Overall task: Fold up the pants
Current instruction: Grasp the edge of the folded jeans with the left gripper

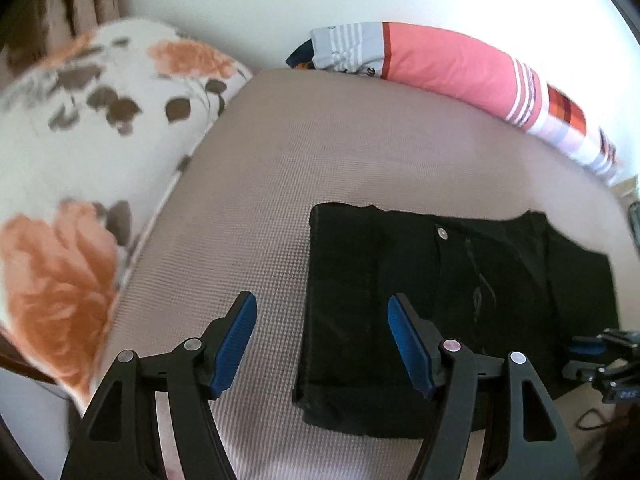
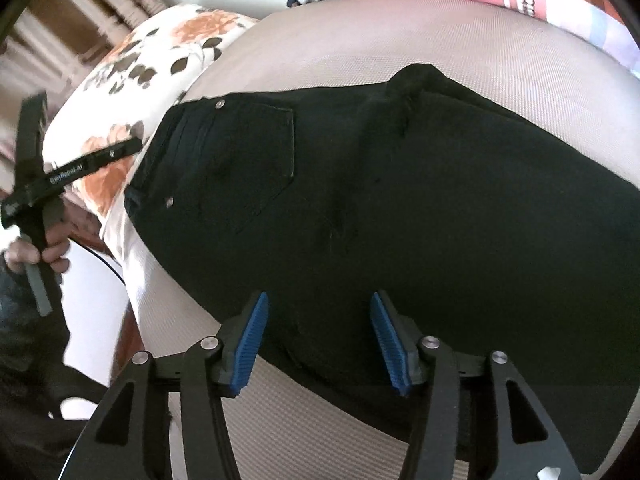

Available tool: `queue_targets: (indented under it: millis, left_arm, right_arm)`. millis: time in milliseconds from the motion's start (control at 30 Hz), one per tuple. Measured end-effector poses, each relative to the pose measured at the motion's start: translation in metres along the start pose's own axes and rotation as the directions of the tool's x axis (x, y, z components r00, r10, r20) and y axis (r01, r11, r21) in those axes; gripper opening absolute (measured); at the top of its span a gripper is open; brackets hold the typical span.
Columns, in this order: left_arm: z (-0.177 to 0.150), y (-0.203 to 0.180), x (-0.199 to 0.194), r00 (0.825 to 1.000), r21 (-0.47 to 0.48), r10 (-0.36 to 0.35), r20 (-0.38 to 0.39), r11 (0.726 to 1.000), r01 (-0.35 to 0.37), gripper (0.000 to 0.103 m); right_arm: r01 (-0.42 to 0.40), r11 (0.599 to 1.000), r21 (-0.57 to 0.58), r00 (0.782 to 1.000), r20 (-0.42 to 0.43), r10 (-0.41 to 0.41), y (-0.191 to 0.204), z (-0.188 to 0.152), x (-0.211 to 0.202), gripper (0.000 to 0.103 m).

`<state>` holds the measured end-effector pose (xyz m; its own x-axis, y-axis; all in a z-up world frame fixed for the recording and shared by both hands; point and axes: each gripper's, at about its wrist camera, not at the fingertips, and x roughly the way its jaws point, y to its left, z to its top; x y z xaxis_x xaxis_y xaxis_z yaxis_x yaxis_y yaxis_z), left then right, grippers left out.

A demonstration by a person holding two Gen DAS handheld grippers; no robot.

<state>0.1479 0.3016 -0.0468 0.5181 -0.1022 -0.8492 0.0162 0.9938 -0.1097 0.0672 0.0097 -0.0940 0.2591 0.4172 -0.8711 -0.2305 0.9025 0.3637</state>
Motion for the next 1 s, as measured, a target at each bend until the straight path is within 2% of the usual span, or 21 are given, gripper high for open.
queue_targets:
  millis: [67,133,200,267,300,333,400,433,500,533,600,700,733,867,1000]
  left_arm:
    - [0.0,0.014,0.01,0.998,-0.035,-0.061,-0.029,0.998,0.06,0.069]
    - [0.0,0.028,0.023,0.986,-0.083,-0.152,-0.063,0.986,0.147,0.069]
    - [0.0,0.039,0.032,0.981,-0.114,-0.184,-0.067,0.978,0.176,0.069]
    - [0.002,0.049,0.042,0.966,-0.136,-0.248,-0.072,0.962,0.236,0.069]
    - [0.003,0.054,0.048,0.951,-0.155,-0.298,-0.085,0.947,0.283,0.069]
    - [0.004,0.058,0.053,0.934,-0.171,-0.343,-0.093,0.93,0.325,0.069]
    - [0.007,0.067,0.066,0.883,-0.214,-0.453,-0.12,0.88,0.423,0.069]
    - [0.008,0.07,0.072,0.864,-0.228,-0.485,-0.135,0.864,0.449,0.069]
    - [0.012,0.077,0.082,0.809,-0.262,-0.572,-0.138,0.809,0.527,0.069]
    - [0.014,0.079,0.087,0.773,-0.281,-0.617,-0.149,0.775,0.565,0.069]
    - [0.018,0.081,0.094,0.722,-0.314,-0.673,-0.16,0.728,0.609,0.069]
    - [0.022,0.08,0.103,0.662,-0.336,-0.729,-0.174,0.676,0.655,0.069]
    - [0.023,0.079,0.104,0.653,-0.333,-0.737,-0.173,0.668,0.665,0.069]
    - [0.029,0.073,0.108,0.638,-0.341,-0.752,-0.166,0.651,0.678,0.069]
    - [0.039,0.052,0.115,0.635,-0.311,-0.752,-0.179,0.655,0.688,0.069]
  right_arm:
    - [-0.008,0.999,0.031,1.0,0.01,0.008,-0.003,0.002,-0.002,0.052]
    - [-0.013,0.998,0.061,1.0,0.029,0.012,-0.006,0.006,-0.006,0.052]
    - [-0.007,0.996,0.086,0.999,0.047,0.003,-0.009,0.009,-0.01,0.052]
    - [0.008,0.995,0.104,0.999,0.051,-0.014,-0.012,0.013,-0.012,0.052]
    - [0.016,0.994,0.112,0.998,0.054,-0.022,-0.013,0.015,-0.013,0.052]
    - [0.02,0.993,0.119,0.998,0.058,-0.027,-0.013,0.017,-0.015,0.052]
    - [0.033,0.991,0.127,0.997,0.061,-0.041,-0.014,0.02,-0.018,0.052]
    - [0.04,0.991,0.128,0.997,0.063,-0.048,-0.014,0.022,-0.019,0.052]
    - [0.054,0.989,0.136,0.996,0.067,-0.063,-0.014,0.026,-0.021,0.052]
    - [0.059,0.988,0.142,0.995,0.069,-0.069,-0.015,0.029,-0.023,0.052]
    - [0.067,0.986,0.15,0.994,0.075,-0.079,-0.016,0.034,-0.026,0.052]
    - [0.085,0.983,0.163,0.992,0.083,-0.1,-0.018,0.042,-0.03,0.053]
    - [0.087,0.982,0.168,0.991,0.086,-0.103,-0.018,0.044,-0.031,0.053]
    - [0.093,0.978,0.185,0.988,0.101,-0.113,-0.018,0.052,-0.033,0.055]
    - [0.065,0.975,0.212,0.989,0.113,-0.091,-0.015,0.058,-0.027,0.055]
